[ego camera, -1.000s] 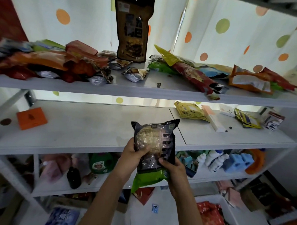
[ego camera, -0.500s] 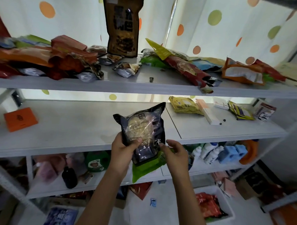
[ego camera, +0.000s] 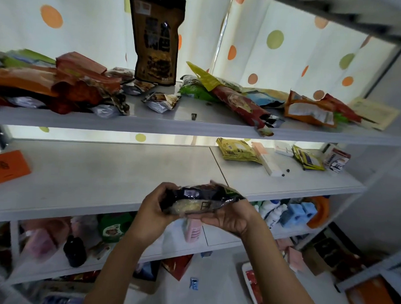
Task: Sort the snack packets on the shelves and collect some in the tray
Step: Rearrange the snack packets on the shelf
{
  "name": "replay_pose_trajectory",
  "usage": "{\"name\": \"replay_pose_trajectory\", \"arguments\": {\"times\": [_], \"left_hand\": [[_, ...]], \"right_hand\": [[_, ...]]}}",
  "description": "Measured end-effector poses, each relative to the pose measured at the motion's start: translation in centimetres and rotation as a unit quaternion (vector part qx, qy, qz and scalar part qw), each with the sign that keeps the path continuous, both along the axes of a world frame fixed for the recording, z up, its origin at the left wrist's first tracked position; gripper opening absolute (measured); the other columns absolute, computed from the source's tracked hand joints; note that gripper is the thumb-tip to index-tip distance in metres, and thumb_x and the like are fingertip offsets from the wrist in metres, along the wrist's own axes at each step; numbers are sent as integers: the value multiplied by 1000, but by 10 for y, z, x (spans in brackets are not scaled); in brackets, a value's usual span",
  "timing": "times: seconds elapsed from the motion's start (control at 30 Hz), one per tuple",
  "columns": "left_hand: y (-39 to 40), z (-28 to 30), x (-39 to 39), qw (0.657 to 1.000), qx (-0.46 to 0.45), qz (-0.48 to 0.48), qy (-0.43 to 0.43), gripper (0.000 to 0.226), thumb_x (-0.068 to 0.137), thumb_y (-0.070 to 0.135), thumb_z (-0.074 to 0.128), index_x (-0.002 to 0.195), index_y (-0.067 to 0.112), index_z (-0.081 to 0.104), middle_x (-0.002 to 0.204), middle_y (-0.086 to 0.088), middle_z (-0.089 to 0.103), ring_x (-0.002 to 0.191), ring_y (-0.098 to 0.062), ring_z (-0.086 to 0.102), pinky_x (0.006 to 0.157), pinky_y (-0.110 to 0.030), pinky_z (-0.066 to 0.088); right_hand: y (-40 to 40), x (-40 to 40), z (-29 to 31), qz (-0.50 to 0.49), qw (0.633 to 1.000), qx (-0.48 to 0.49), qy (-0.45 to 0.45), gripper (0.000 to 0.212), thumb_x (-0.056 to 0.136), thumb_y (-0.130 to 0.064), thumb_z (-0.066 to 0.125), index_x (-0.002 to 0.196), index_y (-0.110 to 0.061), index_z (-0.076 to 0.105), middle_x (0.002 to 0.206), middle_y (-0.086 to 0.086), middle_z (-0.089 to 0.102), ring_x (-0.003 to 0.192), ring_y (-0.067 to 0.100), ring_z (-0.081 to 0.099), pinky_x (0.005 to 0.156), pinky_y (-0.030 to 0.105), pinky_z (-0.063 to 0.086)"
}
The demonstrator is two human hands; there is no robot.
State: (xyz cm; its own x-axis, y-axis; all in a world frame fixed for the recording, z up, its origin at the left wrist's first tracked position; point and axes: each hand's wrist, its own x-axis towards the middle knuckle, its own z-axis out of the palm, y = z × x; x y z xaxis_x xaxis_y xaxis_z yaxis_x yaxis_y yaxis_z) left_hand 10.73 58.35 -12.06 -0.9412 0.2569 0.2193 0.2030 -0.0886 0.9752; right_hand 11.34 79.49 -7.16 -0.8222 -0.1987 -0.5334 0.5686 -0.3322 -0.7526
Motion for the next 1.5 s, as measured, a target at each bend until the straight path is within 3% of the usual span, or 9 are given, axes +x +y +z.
{"name": "replay_pose_trajectory", "arguments": {"times": [0.13, 0.23, 0.37, 0.47, 0.7, 0.97, 1.27, 1.4, 1.5], "left_hand": [[-4, 0, -8, 996, 38, 61, 44, 53, 65, -34, 59, 100, 5, 65, 114, -7, 68, 113, -11, 61, 89, -19, 50], [-2, 3, -8, 986, 149, 72, -22, 42, 75, -29, 53, 101, 3, 63, 114, -9, 66, 111, -19, 63, 88, -25, 54], [-17, 4, -9, 963, 166, 104, -185, 16, 96, 12, 56, 110, 10, 62, 111, -5, 71, 104, -22, 68, 77, -31, 56], [-25, 3, -7, 959, 101, 20, -266, 42, 89, 46, 60, 114, 12, 64, 110, -5, 72, 103, -22, 68, 85, -37, 53], [-6, -3, 14, 975, 32, 31, -218, 35, 69, 17, 84, 102, 10, 72, 95, -8, 76, 89, -26, 73, 84, -42, 57], [-1, 0, 25, 985, 8, 53, -161, 26, 72, 9, 82, 97, 12, 74, 89, 0, 77, 81, -16, 74, 64, -21, 56], [-6, -2, 15, 972, -143, 125, -137, 30, 89, 48, 62, 95, 20, 70, 92, 4, 72, 86, -12, 69, 75, -29, 54], [-24, -12, 15, 958, 36, 27, -284, 41, 86, 48, 66, 109, 13, 68, 105, -9, 73, 96, -27, 71, 88, -46, 56], [-14, -12, 29, 958, 75, -58, -272, 42, 83, 37, 72, 118, 15, 66, 112, -6, 72, 104, -24, 69, 90, -43, 54]], "right_hand": [[-6, 2, -10, -33, 999, -7, 37, 20, 72, -6, 63, 87, 4, 73, 89, 22, 70, 70, 29, 70, 55, 33, 59], [-10, 0, -15, -36, 995, 25, 84, 53, 63, -5, 71, 115, 1, 62, 106, 23, 64, 82, 31, 65, 57, 31, 51], [-3, 5, -25, -61, 978, 48, 193, 67, 59, 9, 69, 124, -3, 59, 119, 26, 65, 105, 42, 64, 77, 44, 56], [-6, 17, -30, -45, 966, 88, 240, 71, 59, 17, 66, 126, -8, 58, 120, 22, 67, 111, 39, 64, 86, 50, 55], [-43, 44, -58, -81, 965, 126, 216, 63, 52, 16, 57, 112, -4, 63, 105, 24, 71, 100, 43, 67, 86, 59, 54], [-47, 63, -53, -50, 969, 131, 202, 43, 76, -3, 79, 117, -10, 67, 109, 10, 74, 101, 27, 71, 84, 37, 58], [-67, 67, -62, -294, 947, 15, 133, 30, 78, 1, 74, 107, -8, 69, 98, 10, 76, 89, 27, 74, 76, 40, 59], [-81, 63, -62, -354, 928, -87, 82, 25, 83, -5, 71, 108, -5, 67, 97, 12, 76, 86, 24, 74, 68, 36, 58], [-93, 60, -64, -352, 927, -103, 77, 28, 85, -9, 69, 112, -3, 66, 104, 16, 74, 93, 26, 72, 81, 40, 56]]}}
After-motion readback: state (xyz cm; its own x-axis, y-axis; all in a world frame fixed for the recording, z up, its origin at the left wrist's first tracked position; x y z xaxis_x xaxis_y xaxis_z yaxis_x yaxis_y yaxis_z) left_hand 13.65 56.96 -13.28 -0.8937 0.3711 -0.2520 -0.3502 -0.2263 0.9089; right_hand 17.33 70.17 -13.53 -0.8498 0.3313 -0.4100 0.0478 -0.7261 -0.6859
